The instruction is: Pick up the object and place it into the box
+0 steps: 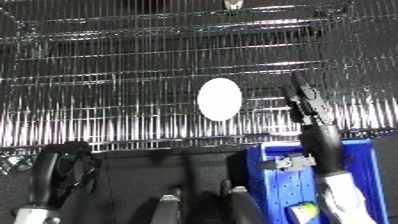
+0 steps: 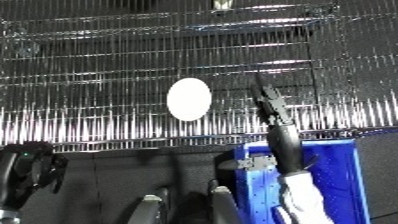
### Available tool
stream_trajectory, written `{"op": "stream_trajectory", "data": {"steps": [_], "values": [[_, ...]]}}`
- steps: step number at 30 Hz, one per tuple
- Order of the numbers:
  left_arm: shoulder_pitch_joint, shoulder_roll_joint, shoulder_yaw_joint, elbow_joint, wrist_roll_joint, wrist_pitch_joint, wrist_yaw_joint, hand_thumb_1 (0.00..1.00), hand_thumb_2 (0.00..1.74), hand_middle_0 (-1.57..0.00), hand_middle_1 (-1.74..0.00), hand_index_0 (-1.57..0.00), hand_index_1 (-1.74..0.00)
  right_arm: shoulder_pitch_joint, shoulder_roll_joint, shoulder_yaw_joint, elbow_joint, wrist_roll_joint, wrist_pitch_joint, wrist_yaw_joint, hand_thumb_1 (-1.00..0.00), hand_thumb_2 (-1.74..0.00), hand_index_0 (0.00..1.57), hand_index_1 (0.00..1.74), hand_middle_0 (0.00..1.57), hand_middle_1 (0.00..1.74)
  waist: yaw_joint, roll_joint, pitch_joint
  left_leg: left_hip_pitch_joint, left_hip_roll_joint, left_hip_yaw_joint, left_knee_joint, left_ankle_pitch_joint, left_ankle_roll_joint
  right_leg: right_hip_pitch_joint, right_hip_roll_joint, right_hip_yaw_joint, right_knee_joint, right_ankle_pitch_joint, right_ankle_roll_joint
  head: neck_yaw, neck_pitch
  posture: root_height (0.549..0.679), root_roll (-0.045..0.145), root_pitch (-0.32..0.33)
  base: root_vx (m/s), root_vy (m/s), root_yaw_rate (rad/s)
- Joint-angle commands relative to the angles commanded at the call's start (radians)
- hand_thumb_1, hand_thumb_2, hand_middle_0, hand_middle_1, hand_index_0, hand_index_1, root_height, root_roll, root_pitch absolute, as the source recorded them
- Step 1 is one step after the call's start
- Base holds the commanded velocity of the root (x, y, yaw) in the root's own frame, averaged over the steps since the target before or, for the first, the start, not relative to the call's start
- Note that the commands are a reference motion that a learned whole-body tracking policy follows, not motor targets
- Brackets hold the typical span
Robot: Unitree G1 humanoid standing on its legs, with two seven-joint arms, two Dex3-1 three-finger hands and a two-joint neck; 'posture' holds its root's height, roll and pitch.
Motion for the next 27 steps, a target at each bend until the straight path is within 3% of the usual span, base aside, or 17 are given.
{"op": "stream_trajectory", "data": {"steps": [7,14,20,27], "values": [[-0.012,-0.004,-0.022,-0.003,0.000,0.007,0.002,1.00,1.74,-1.57,-1.74,-1.57,-1.74,-0.049,0.011,0.021,0.052,-0.005,0.003,0.004,0.00,0.00,0.00,0.00,0.00,0.00,0.012,0.004,0.011,-0.017,-0.005,-0.004,0.042,-0.009,0.0012,-0.020,-0.0051,-0.005,0.038,-0.007,-0.0029,0.041,-0.014,0.601,0.075,-0.081,0.049,0.003,0.089],[-0.023,0.003,-0.042,-0.025,-0.010,0.008,0.023,1.00,1.74,-1.57,-1.74,-1.57,-1.74,-0.118,0.007,0.038,0.070,-0.026,0.021,0.000,0.00,0.00,0.00,0.00,0.00,0.00,0.023,0.014,0.026,-0.065,-0.014,-0.004,0.100,-0.023,0.0036,-0.066,-0.0081,-0.012,0.083,-0.018,-0.0083,0.066,0.021,0.590,0.077,-0.079,0.027,0.032,0.086],[-0.045,0.009,-0.066,-0.023,-0.024,-0.017,0.044,1.00,1.74,-1.57,-1.74,-1.57,-1.74,-0.203,-0.005,0.060,0.095,-0.039,0.046,-0.012,0.00,0.00,0.00,0.00,0.00,0.00,0.029,0.024,0.027,-0.134,-0.015,0.000,0.127,-0.027,0.0061,-0.137,-0.0005,-0.014,0.113,-0.024,-0.0103,0.117,0.098,0.582,0.073,-0.043,-0.029,0.034,0.083],[-0.061,0.010,-0.068,-0.040,-0.026,-0.029,0.051,1.00,1.74,-1.57,-1.74,-1.57,-1.74,-0.270,-0.018,0.082,0.112,-0.053,0.075,-0.040,0.00,0.00,0.00,0.00,0.00,0.00,0.041,0.030,0.027,-0.188,-0.019,0.001,0.132,-0.028,0.0098,-0.193,0.0012,-0.020,0.119,-0.022,-0.0129,0.188,0.215,0.580,0.068,0.003,-0.035,0.021,0.062]]}}
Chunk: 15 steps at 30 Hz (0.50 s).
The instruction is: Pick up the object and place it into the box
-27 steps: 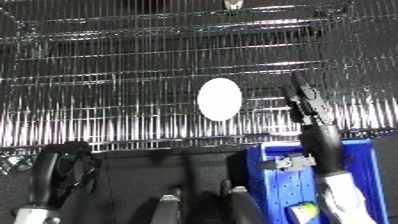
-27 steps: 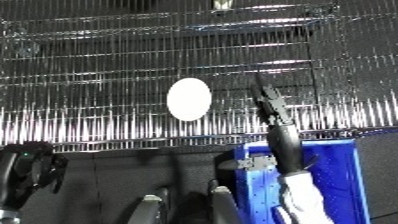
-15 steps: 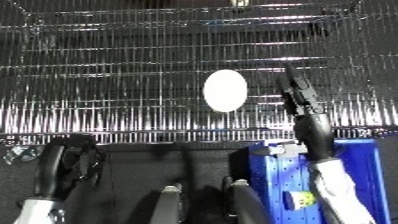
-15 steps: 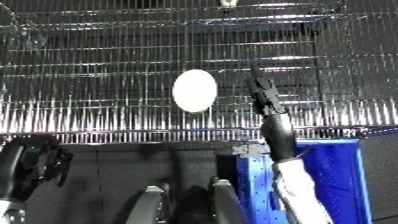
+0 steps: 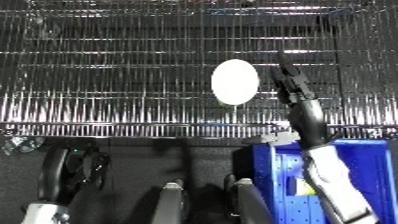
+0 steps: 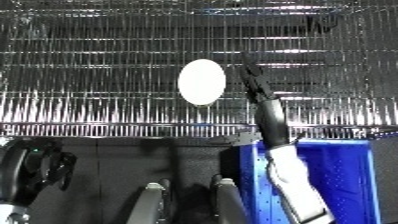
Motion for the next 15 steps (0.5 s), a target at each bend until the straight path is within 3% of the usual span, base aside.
{"op": "stream_trajectory", "data": {"steps": [5,15], "values": [[-0.006,0.006,0.001,-0.012,-0.004,-0.008,-0.003,1.00,1.74,-1.57,-1.74,-1.57,-1.74,-0.050,-0.006,0.005,0.013,-0.004,0.007,-0.038,0.00,0.00,0.00,0.00,0.00,0.00,0.009,0.006,0.000,-0.030,-0.003,-0.002,0.001,-0.003,0.0034,-0.032,0.0003,-0.006,0.004,0.001,-0.0002,0.055,0.075,0.578,0.062,0.031,-0.030,0.005,0.053],[-0.036,0.006,-0.015,-0.026,-0.004,-0.014,0.013,1.00,1.74,-1.57,-1.74,-1.57,-1.74,-0.141,-0.027,0.015,0.053,0.001,0.016,-0.062,0.00,0.00,0.00,0.00,0.00,0.00,0.021,0.017,0.000,-0.085,-0.003,-0.003,0.012,-0.011,0.0094,-0.088,0.0030,-0.014,0.018,-0.001,-0.0025,0.104,0.146,0.574,0.054,0.074,-0.035,0.004,0.020]]}}
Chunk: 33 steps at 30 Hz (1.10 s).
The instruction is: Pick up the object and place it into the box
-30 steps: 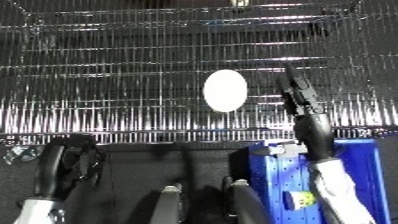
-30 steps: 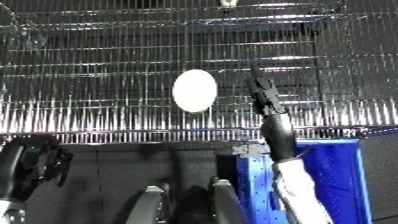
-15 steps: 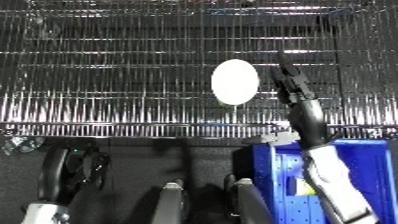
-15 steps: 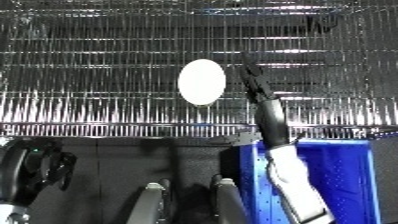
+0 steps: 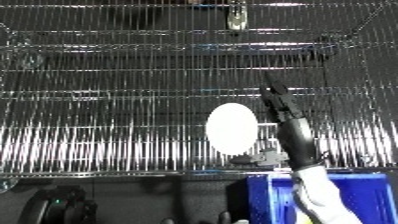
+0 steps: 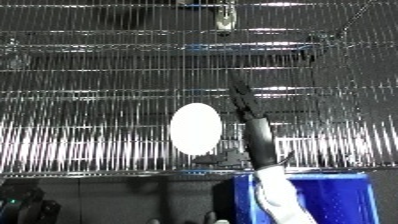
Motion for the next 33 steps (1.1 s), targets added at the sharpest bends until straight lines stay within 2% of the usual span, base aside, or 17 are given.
{"op": "stream_trajectory", "data": {"steps": [5,10,14,18,19,20,21,22,24,25,28,33], "values": [[-0.015,-0.002,-0.008,-0.004,-0.001,-0.003,0.003,1.00,1.74,-1.57,-1.74,-1.57,-1.74,-0.047,0.002,0.023,0.025,0.004,0.027,0.019,0.00,0.00,0.00,0.00,0.00,0.00,0.009,0.008,0.000,-0.022,0.000,0.000,0.002,-0.001,0.0024,-0.025,0.0011,-0.002,0.003,0.000,-0.0018,0.023,0.009,0.572,0.052,0.094,-0.039,-0.001,0.031],[-0.032,-0.013,-0.017,0.002,0.003,-0.004,-0.002,1.00,1.74,-1.57,-1.74,-1.57,-1.74,-0.091,0.022,0.057,0.051,0.013,0.041,0.057,-0.25,-0.44,0.39,0.44,0.39,0.44,0.017,0.011,0.000,-0.026,-0.002,0.000,-0.010,0.001,0.0033,-0.029,0.0027,-0.006,-0.005,0.001,-0.0040,0.047,0.015,0.574,0.053,0.105,-0.027,-0.004,0.038],[-0.039,-0.023,-0.023,0.004,0.007,-0.004,-0.003,1.00,1.74,-1.57,-1.74,-1.57,-1.74,-0.107,0.037,0.074,0.058,0.023,0.044,0.061,-0.45,-0.78,0.71,0.78,0.71,0.78,0.020,0.011,0.000,-0.019,-0.005,-0.001,-0.024,0.004,0.0023,-0.021,0.0041,-0.007,-0.017,0.004,-0.0051,0.054,0.004,0.576,0.054,0.107,-0.022,-0.005,0.016],[-0.040,-0.033,-0.029,0.008,0.014,-0.007,-0.001,1.00,1.74,-1.57,-1.74,-1.57,-1.74,-0.105,0.053,0.077,0.056,0.026,0.052,0.060,-0.65,-1.13,1.02,1.13,1.02,1.13,0.017,0.008,0.000,-0.002,-0.005,-0.002,-0.046,0.010,-0.0012,-0.003,0.0073,-0.007,-0.037,0.009,-0.0041,0.050,-0.003,0.581,0.055,0.106,-0.016,-0.004,-0.010],[-0.040,-0.033,-0.029,0.008,0.014,-0.007,-0.001,1.00,1.74,-1.57,-1.74,-1.57,-1.74,-0.105,0.053,0.077,0.056,0.026,0.052,0.060,-0.65,-1.13,1.02,1.13,1.02,1.13,0.017,0.008,0.000,-0.002,-0.005,-0.002,-0.046,0.010,-0.0012,-0.003,0.0073,-0.007,-0.037,0.009,-0.0041,0.050,-0.003,0.581,0.055,0.106,-0.016,-0.003,-0.014],[-0.038,-0.036,-0.030,0.012,0.016,-0.012,-0.004,1.00,1.74,-1.57,-1.74,-1.57,-1.74,-0.094,0.060,0.075,0.050,0.021,0.052,0.059,-0.75,-1.30,1.18,1.30,1.18,1.30,0.015,0.006,0.000,0.011,-0.004,-0.002,-0.062,0.015,-0.0039,0.012,0.0086,-0.006,-0.052,0.014,-0.0028,0.046,-0.007,0.584,0.056,0.104,-0.020,-0.003,-0.021],[-0.038,-0.036,-0.030,0.012,0.016,-0.012,-0.004,1.00,1.74,-1.57,-1.74,-1.57,-1.74,-0.094,0.060,0.075,0.050,0.021,0.052,0.059,-0.75,-1.30,1.18,1.30,1.18,1.30,0.015,0.006,0.000,0.011,-0.004,-0.002,-0.062,0.015,-0.0039,0.012,0.0086,-0.006,-0.052,0.014,-0.0028,0.046,-0.007,0.584,0.056,0.104,-0.020,-0.003,-0.021],[-0.036,-0.037,-0.029,0.016,0.016,-0.018,-0.009,1.00,1.74,-1.57,-1.74,-1.57,-1.74,-0.080,0.066,0.071,0.044,0.014,0.047,0.055,-0.80,-1.39,1.26,1.39,1.26,1.39,0.011,0.004,0.000,0.028,-0.003,-0.002,-0.083,0.023,-0.0065,0.029,0.0110,-0.004,-0.071,0.020,-0.0010,0.043,-0.006,0.588,0.057,0.101,-0.031,-0.007,-0.038],[-0.035,-0.038,-0.028,0.018,0.017,-0.020,-0.010,1.00,1.74,-1.57,-1.74,-1.57,-1.74,-0.073,0.068,0.069,0.040,0.012,0.042,0.053,-0.80,-1.39,1.26,1.39,1.26,1.39,0.009,0.003,0.000,0.037,-0.002,-0.002,-0.095,0.027,-0.0078,0.038,0.0121,-0.003,-0.081,0.023,0.0000,0.042,-0.006,0.590,0.057,0.100,-0.035,-0.008,-0.046],[-0.036,-0.041,-0.026,0.021,0.020,-0.025,-0.010,1.00,1.74,-1.57,-1.74,-1.57,-1.74,-0.060,0.071,0.062,0.031,0.006,0.033,0.047,-0.80,-1.39,1.26,1.39,1.26,1.39,0.003,-0.001,0.000,0.057,0.001,-0.001,-0.120,0.035,-0.0102,0.058,0.0136,0.000,-0.100,0.028,0.0019,0.042,-0.005,0.594,0.058,0.096,-0.043,-0.008,-0.081],[-0.034,-0.045,-0.021,0.026,0.023,-0.033,-0.009,1.00,1.74,-1.57,-1.74,-1.57,-1.74,-0.042,0.071,0.049,0.011,-0.003,0.017,0.038,-0.80,-1.39,1.26,1.39,1.26,1.39,-0.007,-0.006,0.000,0.086,0.006,0.001,-0.151,0.043,-0.0136,0.086,0.0155,0.003,-0.125,0.034,0.0034,0.043,-0.009,0.599,0.059,0.089,-0.039,-0.004,-0.107],[-0.021,-0.045,-0.002,0.031,0.026,-0.038,-0.006,1.00,1.74,-1.57,-1.74,-1.57,-1.74,0.011,0.072,0.009,-0.058,-0.035,-0.015,0.008,-0.80,-1.39,1.26,1.39,1.26,1.39,-0.031,-0.017,0.000,0.132,0.018,0.006,-0.187,0.048,-0.0179,0.133,0.0196,0.011,-0.157,0.038,0.0055,0.041,-0.028,0.606,0.060,0.073,-0.037,0.003,-0.155]]}}
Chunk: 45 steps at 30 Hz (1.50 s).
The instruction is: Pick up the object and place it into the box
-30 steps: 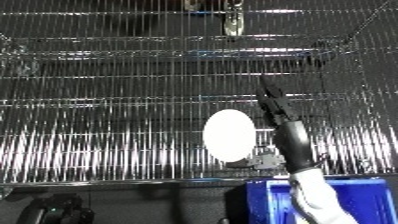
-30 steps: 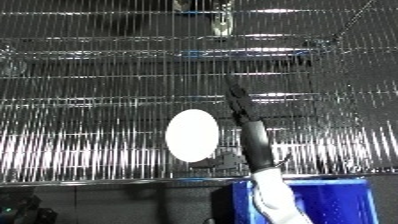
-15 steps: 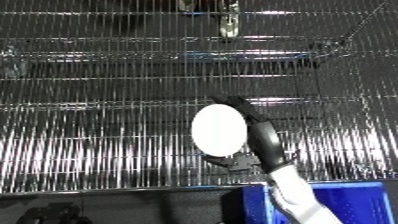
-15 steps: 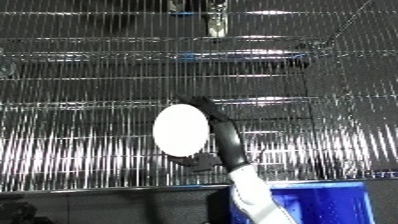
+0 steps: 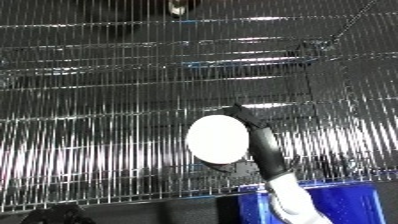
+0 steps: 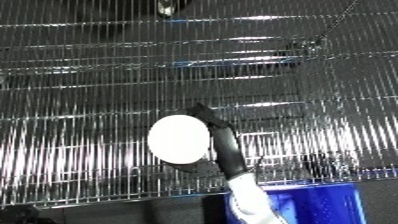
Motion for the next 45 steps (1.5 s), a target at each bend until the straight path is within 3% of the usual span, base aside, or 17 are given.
{"op": "stream_trajectory", "data": {"steps": [7,10,11,13,14,16,18,20,23,28,32,40,45], "values": [[0.040,0.002,0.036,0.000,0.005,-0.006,-0.002,1.00,1.74,-1.57,-1.74,-1.57,-1.74,0.125,-0.015,-0.079,-0.109,-0.017,-0.057,-0.004,-0.80,-1.39,1.26,1.39,1.26,1.39,-0.040,-0.014,0.000,0.063,0.019,0.014,-0.033,-0.004,-0.0019,0.060,0.0077,0.021,-0.032,0.002,0.0033,-0.017,-0.019,0.613,0.060,0.047,-0.026,0.016,-0.207],[0.060,0.003,0.060,0.001,0.006,0.000,-0.010,1.00,1.74,-1.57,-1.74,-1.57,-1.74,0.191,-0.029,-0.119,-0.150,-0.008,-0.087,-0.006,-0.80,-1.39,1.26,1.39,1.26,1.39,-0.059,-0.018,-0.007,0.097,0.028,0.024,-0.051,-0.007,-0.0004,0.091,0.0108,0.032,-0.050,0.003,0.0052,-0.017,-0.035,0.617,0.060,0.035,-0.012,0.012,-0.225],[0.076,0.005,0.076,-0.001,0.005,0.005,-0.014,1.00,1.74,-1.57,-1.74,-1.57,-1.74,0.235,-0.036,-0.143,-0.171,-0.002,-0.108,-0.014,-0.80,-1.39,1.26,1.39,1.26,1.39,-0.071,-0.021,-0.017,0.118,0.034,0.030,-0.062,-0.010,0.0012,0.110,0.0141,0.040,-0.063,0.004,0.0063,-0.012,-0.050,0.619,0.059,0.030,-0.006,0.005,-0.262],[0.084,0.006,0.083,-0.002,0.004,0.006,-0.016,1.00,1.74,-1.57,-1.74,-1.57,-1.74,0.254,-0.038,-0.154,-0.181,0.000,-0.116,-0.019,-0.80,-1.39,1.26,1.39,1.26,1.39,-0.077,-0.022,-0.023,0.127,0.036,0.032,-0.067,-0.011,0.0020,0.118,0.0157,0.044,-0.069,0.004,0.0070,-0.006,-0.057,0.620,0.059,0.029,-0.009,-0.001,-0.247],[0.099,0.008,0.096,-0.006,0.003,0.009,-0.020,1.00,1.74,-1.57,-1.74,-1.57,-1.74,0.297,-0.041,-0.175,-0.199,0.004,-0.132,-0.034,-0.80,-1.39,1.26,1.39,1.26,1.39,-0.089,-0.024,-0.035,0.148,0.041,0.036,-0.079,-0.014,0.0037,0.136,0.0194,0.052,-0.081,0.005,0.0083,0.007,-0.061,0.623,0.058,0.025,-0.013,-0.004,-0.288],[0.113,0.010,0.108,-0.011,0.002,0.014,-0.023,1.00,1.74,-1.57,-1.74,-1.57,-1.74,0.337,-0.044,-0.194,-0.214,0.006,-0.146,-0.053,-0.80,-1.39,1.26,1.39,1.26,1.39,-0.100,-0.026,-0.045,0.166,0.046,0.039,-0.089,-0.016,0.0056,0.152,0.0218,0.060,-0.092,0.006,0.0096,0.018,-0.067,0.625,0.057,0.021,-0.009,-0.007,-0.253],[0.120,0.011,0.114,-0.015,0.001,0.017,-0.026,1.00,1.74,-1.57,-1.74,-1.57,-1.74,0.357,-0.046,-0.204,-0.220,0.009,-0.155,-0.062,-0.80,-1.39,1.26,1.39,1.26,1.39,-0.104,-0.027,-0.049,0.173,0.047,0.040,-0.093,-0.018,0.0068,0.160,0.0226,0.064,-0.097,0.006,0.0099,0.030,-0.069,0.626,0.057,0.020,-0.010,-0.010,-0.232],[0.141,0.017,0.132,-0.028,-0.006,0.024,-0.035,1.00,1.74,-1.57,-1.74,-1.57,-1.74,0.413,-0.051,-0.235,-0.238,0.009,-0.178,-0.101,-0.80,-1.39,1.26,1.39,1.26,1.39,-0.120,-0.028,-0.061,0.192,0.054,0.047,-0.102,-0.024,0.0122,0.175,0.0248,0.073,-0.109,0.007,0.0105,0.079,-0.079,0.628,0.056,0.017,-0.025,-0.013,-0.253],[0.155,0.022,0.147,-0.038,-0.015,0.030,-0.039,1.00,1.74,-1.57,-1.74,-1.57,-1.74,0.453,-0.056,-0.261,-0.254,0.002,-0.194,-0.147,-0.80,-1.39,1.26,1.39,1.26,1.39,-0.139,-0.026,-0.065,0.206,0.061,0.055,-0.106,-0.030,0.0171,0.184,0.0283,0.082,-0.112,0.006,0.0105,0.128,-0.106,0.629,0.057,0.014,-0.048,0.002,-0.283],[0.174,0.030,0.167,-0.054,-0.028,0.030,-0.028,1.00,1.74,-1.57,-1.74,-1.57,-1.74,0.521,-0.073,-0.311,-0.266,-0.026,-0.198,-0.193,-0.80,-1.39,1.26,1.39,1.26,1.39,-0.178,-0.017,-0.061,0.226,0.069,0.071,-0.108,-0.037,0.0176,0.194,0.0357,0.106,-0.113,0.005,0.0108,0.189,-0.129,0.630,0.065,0.008,-0.036,0.054,-0.296],[0.180,0.031,0.169,-0.062,-0.049,0.012,0.004,1.00,1.74,-1.57,-1.74,-1.57,-1.74,0.565,-0.117,-0.357,-0.258,-0.027,-0.185,-0.204,-0.80,-1.39,1.26,1.39,1.26,1.39,-0.221,0.000,-0.050,0.250,0.077,0.091,-0.131,-0.032,0.0170,0.195,0.0382,0.130,-0.128,0.011,0.0096,0.286,-0.147,0.632,0.075,0.010,-0.039,0.146,-0.341],[0.184,0.002,0.155,-0.009,-0.080,-0.067,0.023,1.00,1.74,-1.57,-1.74,-1.57,-1.74,0.638,-0.180,-0.455,-0.177,0.079,-0.232,-0.125,-0.80,-1.39,1.26,1.39,1.26,1.39,-0.288,0.035,-0.026,0.280,0.081,0.126,-0.174,-0.012,0.0013,0.199,0.0417,0.164,-0.156,0.020,0.0102,0.374,-0.113,0.636,0.092,0.013,-0.011,0.121,-0.228],[0.179,-0.010,0.144,-0.001,-0.079,-0.084,0.013,1.00,1.74,-1.57,-1.74,-1.57,-1.74,0.673,-0.168,-0.465,-0.134,0.158,-0.263,-0.093,-0.55,-0.96,0.86,0.96,0.86,0.96,-0.304,0.040,-0.020,0.287,0.077,0.131,-0.191,-0.006,-0.0012,0.198,0.0431,0.167,-0.172,0.027,0.0084,0.405,-0.080,0.638,0.097,0.019,-0.031,0.024,-0.030]]}}
